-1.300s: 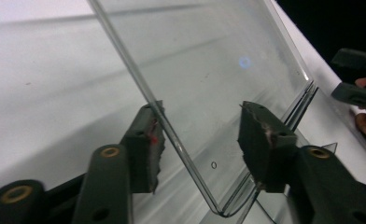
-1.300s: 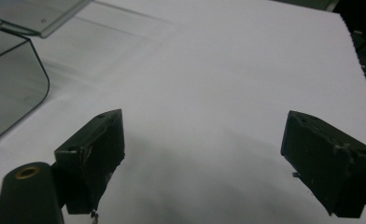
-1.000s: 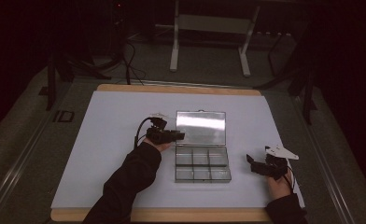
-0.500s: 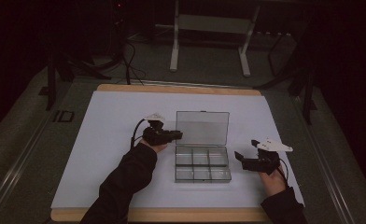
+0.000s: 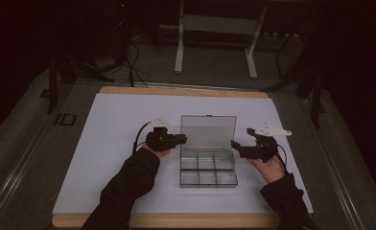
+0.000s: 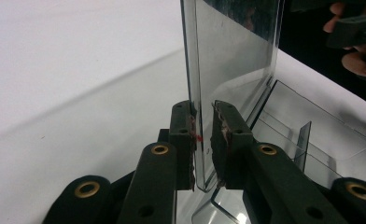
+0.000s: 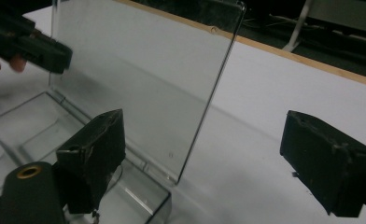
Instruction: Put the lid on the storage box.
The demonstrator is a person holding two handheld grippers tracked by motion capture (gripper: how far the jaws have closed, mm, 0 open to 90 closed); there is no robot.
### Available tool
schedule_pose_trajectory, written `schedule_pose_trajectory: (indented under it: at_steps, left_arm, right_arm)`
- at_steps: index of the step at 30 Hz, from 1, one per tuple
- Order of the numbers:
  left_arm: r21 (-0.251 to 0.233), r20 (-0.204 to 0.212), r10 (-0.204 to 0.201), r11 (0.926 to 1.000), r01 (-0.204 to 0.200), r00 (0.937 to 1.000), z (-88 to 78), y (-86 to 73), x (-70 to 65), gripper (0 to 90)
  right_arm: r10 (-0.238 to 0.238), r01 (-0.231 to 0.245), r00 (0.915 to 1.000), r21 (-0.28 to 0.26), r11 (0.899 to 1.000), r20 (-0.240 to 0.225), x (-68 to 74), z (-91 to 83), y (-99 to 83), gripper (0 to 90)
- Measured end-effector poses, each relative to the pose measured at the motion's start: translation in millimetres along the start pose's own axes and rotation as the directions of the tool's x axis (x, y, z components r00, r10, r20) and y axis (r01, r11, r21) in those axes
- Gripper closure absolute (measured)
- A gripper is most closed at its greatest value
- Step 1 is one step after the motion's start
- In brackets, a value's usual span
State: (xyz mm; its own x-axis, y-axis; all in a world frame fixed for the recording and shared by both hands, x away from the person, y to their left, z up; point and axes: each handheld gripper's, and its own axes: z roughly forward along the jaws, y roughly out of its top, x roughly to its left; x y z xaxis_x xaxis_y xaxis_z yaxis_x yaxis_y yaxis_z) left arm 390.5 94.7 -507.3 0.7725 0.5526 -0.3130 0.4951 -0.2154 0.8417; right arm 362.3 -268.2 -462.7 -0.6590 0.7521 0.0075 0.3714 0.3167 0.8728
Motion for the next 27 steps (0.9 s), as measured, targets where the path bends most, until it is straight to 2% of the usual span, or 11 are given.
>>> schedule_pose_trajectory:
  at_steps: [2, 4, 8, 13, 19, 23, 27]
  left_arm:
    - [0.002, 0.001, 0.001, 1.0000, -0.001, 1.0000, -0.1, 0.2, 0.3, 80.4]
    - [0.003, 0.004, 0.003, 1.0000, -0.003, 1.0000, 0.0, 0.3, 0.7, 80.4]
    - [0.002, 0.008, 0.005, 1.0000, -0.005, 1.0000, 0.0, 0.2, 1.3, 80.5]
    - [0.003, 0.012, -0.001, 1.0000, 0.001, 0.9999, 0.4, 0.4, 2.4, 80.4]
    - [0.004, 0.010, -0.003, 1.0000, 0.003, 0.9999, -1.1, 2.9, 1.2, 79.6]
    - [-0.010, 0.004, -0.004, 0.9999, 0.004, 1.0000, -6.2, 7.2, -2.4, 78.7]
    - [-0.004, -0.002, 0.018, 0.9998, -0.018, 0.9998, -10.7, 9.4, -7.7, 78.7]
  right_arm:
    - [-0.013, 0.014, 0.9998, 0.011, 1.000, -0.014, -1.7, 7.0, 2.8, 26.3]
    - [-0.014, 0.014, 0.9996, 0.026, 1.000, -0.023, -3.3, 13.7, 4.7, 36.4]
    - [-0.011, 0.013, 0.9990, 0.048, 0.999, -0.043, -4.7, 25.2, 6.2, 49.9]
    - [-0.016, 0.020, 0.9979, 0.063, 0.998, -0.062, -4.7, 30.9, 5.9, 66.3]
    - [-0.013, 0.018, 0.9968, 0.066, 0.998, -0.079, -7.0, 27.6, 6.2, 70.7]
    - [-0.039, 0.044, 0.9959, 0.060, 0.997, -0.082, -5.4, 22.1, 6.2, 72.8]
    - [-0.057, 0.062, 0.9939, 0.047, 0.997, -0.094, -2.5, 14.1, 4.9, 74.5]
